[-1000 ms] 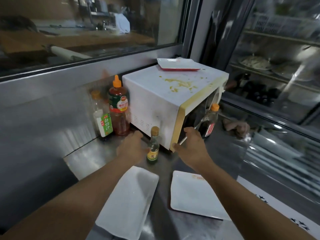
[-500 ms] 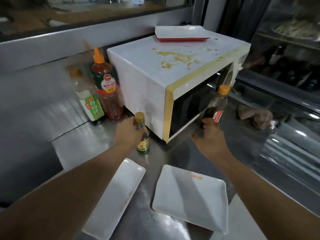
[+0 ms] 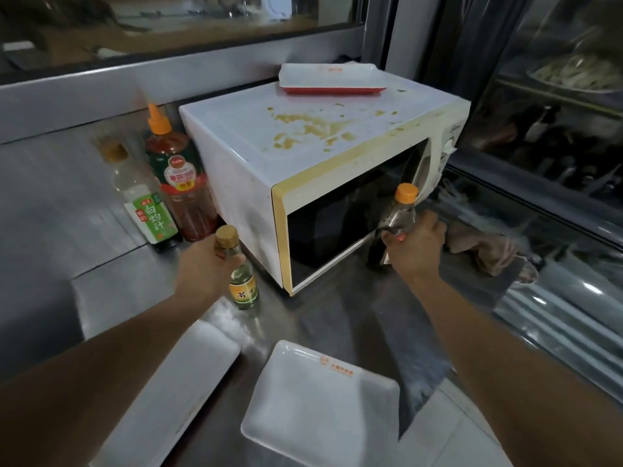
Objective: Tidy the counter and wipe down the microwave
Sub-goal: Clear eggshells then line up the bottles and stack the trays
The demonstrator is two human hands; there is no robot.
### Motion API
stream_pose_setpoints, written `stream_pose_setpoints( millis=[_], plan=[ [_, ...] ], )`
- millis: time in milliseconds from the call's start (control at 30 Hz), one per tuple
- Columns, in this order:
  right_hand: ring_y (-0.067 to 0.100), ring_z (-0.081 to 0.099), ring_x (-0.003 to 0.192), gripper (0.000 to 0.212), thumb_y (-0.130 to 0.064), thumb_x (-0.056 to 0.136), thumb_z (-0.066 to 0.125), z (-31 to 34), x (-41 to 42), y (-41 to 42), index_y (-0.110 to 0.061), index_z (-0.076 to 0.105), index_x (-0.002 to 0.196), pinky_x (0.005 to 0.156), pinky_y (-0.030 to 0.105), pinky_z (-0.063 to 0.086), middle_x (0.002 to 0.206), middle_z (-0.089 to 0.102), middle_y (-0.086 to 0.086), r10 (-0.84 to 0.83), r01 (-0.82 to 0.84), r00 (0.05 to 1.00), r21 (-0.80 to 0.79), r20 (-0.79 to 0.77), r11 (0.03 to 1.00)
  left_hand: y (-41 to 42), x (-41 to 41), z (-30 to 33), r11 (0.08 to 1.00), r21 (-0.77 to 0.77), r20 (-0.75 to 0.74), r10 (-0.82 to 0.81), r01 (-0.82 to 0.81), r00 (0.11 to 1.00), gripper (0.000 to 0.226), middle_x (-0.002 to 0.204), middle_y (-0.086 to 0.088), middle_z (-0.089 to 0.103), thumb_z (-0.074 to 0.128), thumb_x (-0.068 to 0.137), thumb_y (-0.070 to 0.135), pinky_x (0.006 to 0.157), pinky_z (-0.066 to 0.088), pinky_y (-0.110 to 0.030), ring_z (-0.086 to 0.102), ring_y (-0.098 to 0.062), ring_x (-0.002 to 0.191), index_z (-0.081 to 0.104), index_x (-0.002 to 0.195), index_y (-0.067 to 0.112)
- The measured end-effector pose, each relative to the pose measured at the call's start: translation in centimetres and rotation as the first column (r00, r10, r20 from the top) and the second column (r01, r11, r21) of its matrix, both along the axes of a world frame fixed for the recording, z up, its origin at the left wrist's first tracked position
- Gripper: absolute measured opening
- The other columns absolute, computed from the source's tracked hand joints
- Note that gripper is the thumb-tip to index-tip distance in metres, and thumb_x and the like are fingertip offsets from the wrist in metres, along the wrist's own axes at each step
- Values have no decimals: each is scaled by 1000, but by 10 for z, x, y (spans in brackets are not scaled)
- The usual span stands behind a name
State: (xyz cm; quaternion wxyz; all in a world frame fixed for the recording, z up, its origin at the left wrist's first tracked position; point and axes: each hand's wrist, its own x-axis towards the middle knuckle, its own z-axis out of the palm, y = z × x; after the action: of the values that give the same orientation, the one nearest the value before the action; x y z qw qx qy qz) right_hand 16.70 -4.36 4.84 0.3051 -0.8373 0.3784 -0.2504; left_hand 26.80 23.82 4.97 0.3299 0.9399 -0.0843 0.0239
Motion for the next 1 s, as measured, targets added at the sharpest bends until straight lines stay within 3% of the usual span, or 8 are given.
stream_pose_setpoints(
  millis=[100, 233, 433, 667, 1000],
  plan=[
    [35, 33, 128, 71, -23, 77, 75, -9, 12, -14, 4, 36, 129, 94, 31, 23, 134, 39, 24, 21, -21, 999, 5, 41, 1000, -2, 0, 4, 1000, 5, -2, 13, -13, 1000, 13, 70, 3, 56, 68, 79, 28, 67, 38, -30, 54, -23, 75, 57, 77, 21],
    [35, 37, 126, 71, -22, 73, 78, -21, 24, -25, 3, 39, 127, 100, 38, 32, 132, 42, 23, 36, -39, 998, 55, 54, 998, -4, -1, 8, 999, 25, -24, 27, -26, 999, 17, 69, 4, 56, 66, 80, 28, 68, 41, -31, 56, -25, 78, 51, 71, 25],
    [35, 45, 118, 65, -21, 72, 79, -27, 29, -31, 3, 44, 121, 93, 38, 37, 126, 46, 22, 26, -27, 999, 34, 48, 999, -6, -8, 10, 999, -5, -13, 35, -35, 999, 15, 85, -4, 63, 68, 80, 28, 77, 47, -37, 58, -27, 86, 62, 89, 18],
    [35, 48, 113, 63, -19, 69, 81, -25, 18, -24, 4, 45, 115, 86, 35, 37, 122, 49, 22, 1, -2, 995, 16, 100, 1000, -3, -16, 16, 1000, -10, 21, 29, -29, 999, 11, 79, -1, 61, 67, 79, 27, 71, 42, -31, 56, -23, 81, 58, 81, 21],
    [31, 59, 96, 64, -22, 58, 83, -11, -26, -1, -1, 49, 108, 70, 26, 35, 106, 58, 15, 43, -44, 993, 7, 110, 999, 13, -34, 35, 997, -24, 36, 76, -75, 996, 15, 81, -1, 59, 69, 79, 30, 71, 43, -33, 55, -25, 81, 57, 81, 22]
  ],
)
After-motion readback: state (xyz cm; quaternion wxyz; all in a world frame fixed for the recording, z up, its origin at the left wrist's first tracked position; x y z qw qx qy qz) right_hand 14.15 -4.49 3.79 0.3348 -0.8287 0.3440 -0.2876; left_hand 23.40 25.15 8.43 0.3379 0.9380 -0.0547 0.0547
